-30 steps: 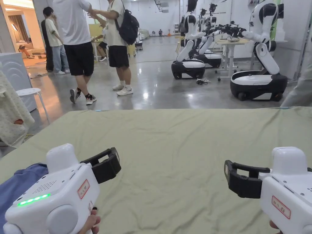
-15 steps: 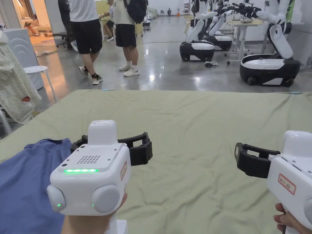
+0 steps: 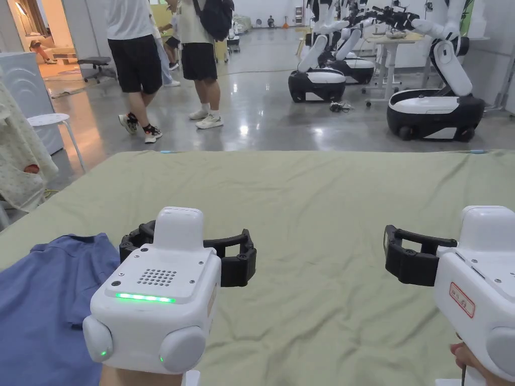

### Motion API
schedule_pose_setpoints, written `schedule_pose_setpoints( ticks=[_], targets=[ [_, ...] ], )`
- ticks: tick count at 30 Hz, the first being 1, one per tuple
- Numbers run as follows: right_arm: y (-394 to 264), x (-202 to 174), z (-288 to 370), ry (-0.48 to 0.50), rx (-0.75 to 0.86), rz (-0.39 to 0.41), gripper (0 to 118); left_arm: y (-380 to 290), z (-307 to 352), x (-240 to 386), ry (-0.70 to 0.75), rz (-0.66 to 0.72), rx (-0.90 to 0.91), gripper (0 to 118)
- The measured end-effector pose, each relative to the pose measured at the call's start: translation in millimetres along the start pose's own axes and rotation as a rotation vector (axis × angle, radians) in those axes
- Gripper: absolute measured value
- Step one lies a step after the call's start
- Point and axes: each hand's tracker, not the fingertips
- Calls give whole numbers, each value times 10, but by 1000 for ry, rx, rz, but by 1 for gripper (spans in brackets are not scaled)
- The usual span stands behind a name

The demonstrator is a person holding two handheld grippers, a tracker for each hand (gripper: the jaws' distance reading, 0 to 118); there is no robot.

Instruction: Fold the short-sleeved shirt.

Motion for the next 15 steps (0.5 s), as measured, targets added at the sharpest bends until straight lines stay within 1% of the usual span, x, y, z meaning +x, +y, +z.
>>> schedule_pose_setpoints(
  ticks=[2, 4, 5, 6, 7, 8, 9, 10, 11, 12, 13, 15],
  targets=[
    [-1, 26, -28, -13, 7, 34, 118, 8, 16, 49, 6, -23, 8, 117],
    [-5, 9, -4, -23, 14, 49, 118, -5, 19, 64, 20, -35, 11, 117],
    [-6, 13, -4, -32, 17, 54, 114, -2, 19, 50, -1, -22, 10, 117],
    [-2, 8, 1, -33, 16, 57, 104, 5, 18, 44, -13, -2, 2, 116],
    [1, 4, 8, -33, 17, 58, 85, 19, 18, 38, -26, 34, -6, 110],
    [3, 10, 11, -33, 18, 57, 49, 38, 22, 35, -40, 55, -5, 88],
    [2, 18, 9, -43, 23, 56, 3, 48, 11, 40, -43, 57, -6, 17],
    [-3, 30, 23, -60, 36, 41, 1, 31, -11, 56, -26, 61, -26, 0],
    [0, 53, 46, -48, 46, 23, 1, -12, -10, 58, -26, 79, -8, 0],
    [15, 63, 48, -11, 36, 23, 1, -36, -25, 58, -58, 67, -19, 0],
    [31, 51, 40, -14, 30, 40, 1, -61, -44, 79, -76, 41, -38, 0],
    [38, 27, 54, -12, 40, 49, 1, -89, -36, 92, -62, 37, -32, 0]
  ],
)
